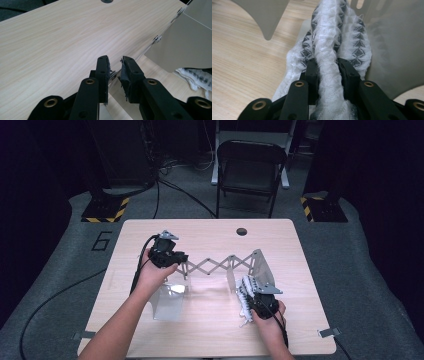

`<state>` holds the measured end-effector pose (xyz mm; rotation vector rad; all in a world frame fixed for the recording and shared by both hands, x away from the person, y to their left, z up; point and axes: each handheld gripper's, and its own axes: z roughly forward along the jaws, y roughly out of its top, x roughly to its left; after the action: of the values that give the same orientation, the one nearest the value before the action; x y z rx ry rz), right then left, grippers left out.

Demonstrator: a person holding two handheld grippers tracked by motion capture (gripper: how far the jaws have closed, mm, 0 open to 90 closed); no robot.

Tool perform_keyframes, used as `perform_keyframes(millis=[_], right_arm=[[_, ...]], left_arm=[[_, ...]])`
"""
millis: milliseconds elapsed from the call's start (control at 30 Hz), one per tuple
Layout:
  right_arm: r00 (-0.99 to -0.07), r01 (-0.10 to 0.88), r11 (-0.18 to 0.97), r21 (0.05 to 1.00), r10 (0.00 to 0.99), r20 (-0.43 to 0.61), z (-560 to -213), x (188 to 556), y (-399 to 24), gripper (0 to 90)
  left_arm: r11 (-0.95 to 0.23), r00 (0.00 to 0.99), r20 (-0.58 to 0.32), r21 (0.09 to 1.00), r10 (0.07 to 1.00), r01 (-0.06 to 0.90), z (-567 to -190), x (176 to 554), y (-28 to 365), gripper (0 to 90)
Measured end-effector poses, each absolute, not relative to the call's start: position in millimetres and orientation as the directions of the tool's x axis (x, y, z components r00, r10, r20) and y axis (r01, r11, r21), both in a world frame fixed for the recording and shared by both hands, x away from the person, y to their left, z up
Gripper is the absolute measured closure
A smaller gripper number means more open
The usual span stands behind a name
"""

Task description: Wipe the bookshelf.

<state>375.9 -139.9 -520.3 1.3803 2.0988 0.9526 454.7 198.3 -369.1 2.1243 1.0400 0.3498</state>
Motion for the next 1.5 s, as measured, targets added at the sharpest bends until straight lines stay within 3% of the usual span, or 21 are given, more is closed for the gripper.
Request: perform_keyframes(millis=[267, 433, 567, 800, 1233, 1367, 1500], right_arm=[[-0.378, 0.602, 0.264, 0.753, 0.926, -0.022, -520, 377, -146, 71.1], [-0.361, 0.604, 0.229, 0.764, 0.932, 0.007, -522, 373, -138, 58.7], [-0.351, 0.603, 0.216, 0.768, 0.936, 0.011, -522, 373, -134, 58.4], [-0.375, 0.596, 0.274, 0.754, 0.926, -0.041, -520, 372, -139, 73.1], [-0.321, 0.560, 0.363, 0.745, 0.924, -0.209, -521, 379, -165, 76.2], [-0.372, 0.557, 0.368, 0.744, 0.912, -0.172, -519, 375, -158, 77.9], [-0.454, 0.534, 0.317, 0.784, 0.889, -0.050, -506, 370, -144, 78.9]], left_arm=[[-0.445, 0.659, -0.047, 0.701, 0.750, 0.557, -367, 444, 192, 77.6], [-0.466, 0.678, -0.045, 0.692, 0.734, 0.551, -366, 441, 193, 78.1], [-0.472, 0.684, -0.043, 0.692, 0.728, 0.546, -366, 439, 192, 78.3], [-0.477, 0.690, -0.043, 0.691, 0.722, 0.542, -366, 433, 191, 78.6], [-0.481, 0.700, -0.049, 0.693, 0.712, 0.537, -366, 429, 184, 79.3], [-0.480, 0.699, -0.049, 0.693, 0.713, 0.538, -366, 430, 184, 79.4], [-0.478, 0.696, -0.049, 0.693, 0.716, 0.540, -366, 430, 184, 79.4]])
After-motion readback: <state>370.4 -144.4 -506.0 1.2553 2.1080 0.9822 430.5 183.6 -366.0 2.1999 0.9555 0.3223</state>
